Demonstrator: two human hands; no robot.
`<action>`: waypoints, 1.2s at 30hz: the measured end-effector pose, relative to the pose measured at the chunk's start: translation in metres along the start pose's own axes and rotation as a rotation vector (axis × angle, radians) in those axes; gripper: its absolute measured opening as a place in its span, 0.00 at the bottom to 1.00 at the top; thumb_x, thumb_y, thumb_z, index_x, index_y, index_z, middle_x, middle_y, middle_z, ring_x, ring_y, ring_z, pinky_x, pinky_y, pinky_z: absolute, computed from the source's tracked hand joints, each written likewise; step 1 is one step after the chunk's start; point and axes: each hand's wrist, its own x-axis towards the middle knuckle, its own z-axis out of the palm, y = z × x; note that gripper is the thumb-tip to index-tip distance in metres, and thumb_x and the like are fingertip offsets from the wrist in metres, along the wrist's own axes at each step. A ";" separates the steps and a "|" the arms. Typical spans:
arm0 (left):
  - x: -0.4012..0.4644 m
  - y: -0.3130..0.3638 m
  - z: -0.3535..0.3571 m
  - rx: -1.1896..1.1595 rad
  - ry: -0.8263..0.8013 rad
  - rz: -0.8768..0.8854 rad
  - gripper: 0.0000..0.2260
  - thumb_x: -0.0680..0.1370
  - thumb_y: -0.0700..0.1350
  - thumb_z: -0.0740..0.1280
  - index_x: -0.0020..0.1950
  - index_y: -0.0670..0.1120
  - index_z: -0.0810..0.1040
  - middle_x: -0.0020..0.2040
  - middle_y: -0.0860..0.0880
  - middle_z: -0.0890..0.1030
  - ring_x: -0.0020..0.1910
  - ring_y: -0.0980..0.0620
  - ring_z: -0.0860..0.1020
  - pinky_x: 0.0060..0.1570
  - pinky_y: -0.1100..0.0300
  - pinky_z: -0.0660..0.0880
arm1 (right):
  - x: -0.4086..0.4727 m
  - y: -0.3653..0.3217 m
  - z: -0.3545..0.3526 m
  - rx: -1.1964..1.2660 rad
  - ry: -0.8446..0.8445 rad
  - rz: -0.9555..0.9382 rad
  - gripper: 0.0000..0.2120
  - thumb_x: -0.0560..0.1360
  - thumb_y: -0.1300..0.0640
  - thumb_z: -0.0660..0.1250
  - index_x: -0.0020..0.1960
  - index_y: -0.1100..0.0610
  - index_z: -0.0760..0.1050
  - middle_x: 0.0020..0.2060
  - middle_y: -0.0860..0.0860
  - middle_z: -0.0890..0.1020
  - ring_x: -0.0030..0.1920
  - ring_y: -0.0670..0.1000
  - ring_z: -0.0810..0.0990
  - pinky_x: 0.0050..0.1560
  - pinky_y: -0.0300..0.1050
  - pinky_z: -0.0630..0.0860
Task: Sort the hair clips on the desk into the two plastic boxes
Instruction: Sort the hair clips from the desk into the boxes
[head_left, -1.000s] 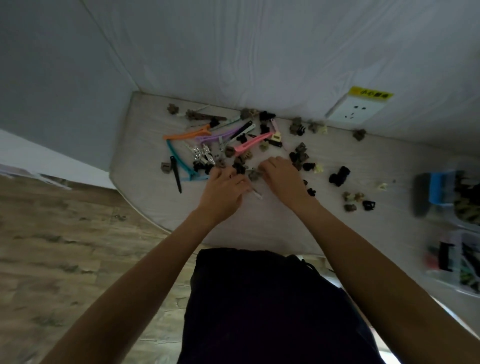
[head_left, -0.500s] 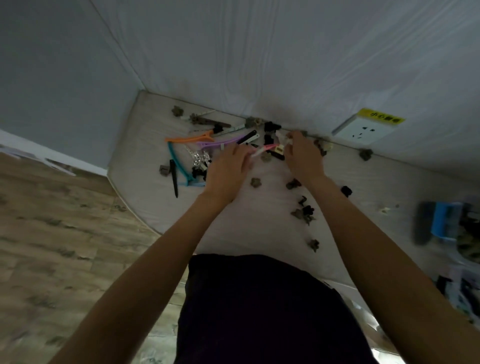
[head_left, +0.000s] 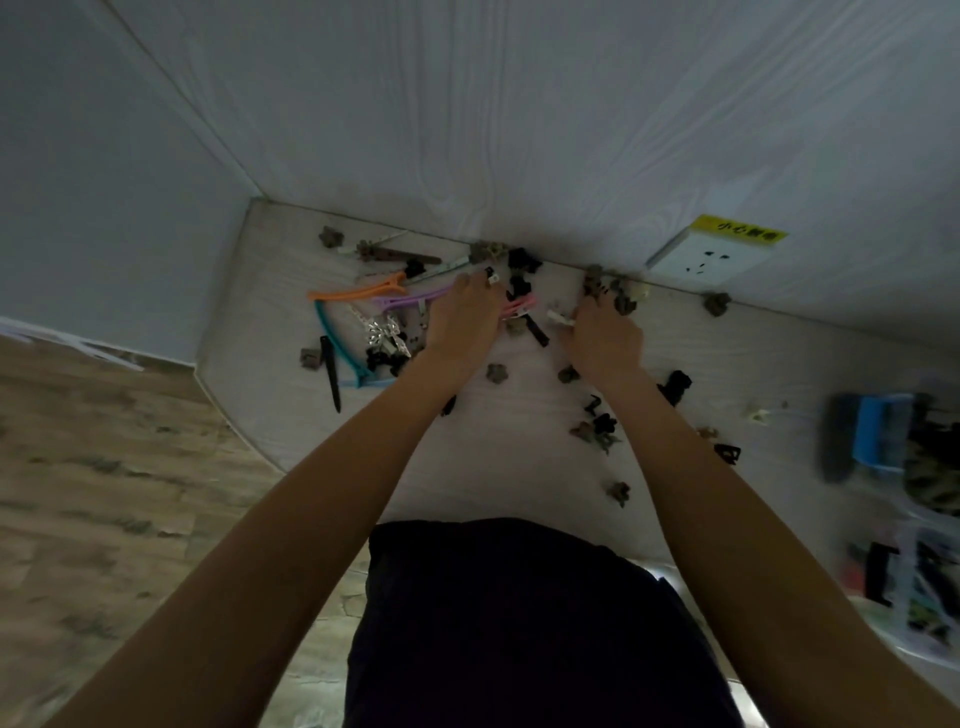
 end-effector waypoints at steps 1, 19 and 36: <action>0.000 -0.001 0.001 0.031 0.017 0.031 0.12 0.77 0.41 0.62 0.59 0.42 0.75 0.60 0.41 0.74 0.60 0.42 0.71 0.49 0.50 0.73 | -0.005 0.002 -0.001 0.012 0.029 0.000 0.18 0.79 0.49 0.57 0.57 0.63 0.70 0.58 0.60 0.74 0.52 0.61 0.77 0.43 0.48 0.68; -0.007 -0.063 -0.033 -0.641 0.244 -0.119 0.11 0.74 0.45 0.68 0.55 0.47 0.72 0.49 0.51 0.82 0.46 0.53 0.80 0.46 0.59 0.74 | -0.004 -0.038 0.010 0.213 0.088 -0.149 0.14 0.79 0.57 0.55 0.61 0.63 0.65 0.44 0.60 0.80 0.38 0.56 0.75 0.35 0.44 0.65; 0.011 -0.053 0.004 -0.197 -0.036 -0.034 0.16 0.73 0.43 0.68 0.60 0.44 0.73 0.57 0.40 0.77 0.56 0.41 0.73 0.53 0.52 0.69 | -0.027 -0.024 0.017 0.032 0.057 -0.160 0.12 0.79 0.55 0.57 0.55 0.63 0.70 0.51 0.59 0.77 0.49 0.58 0.76 0.41 0.47 0.67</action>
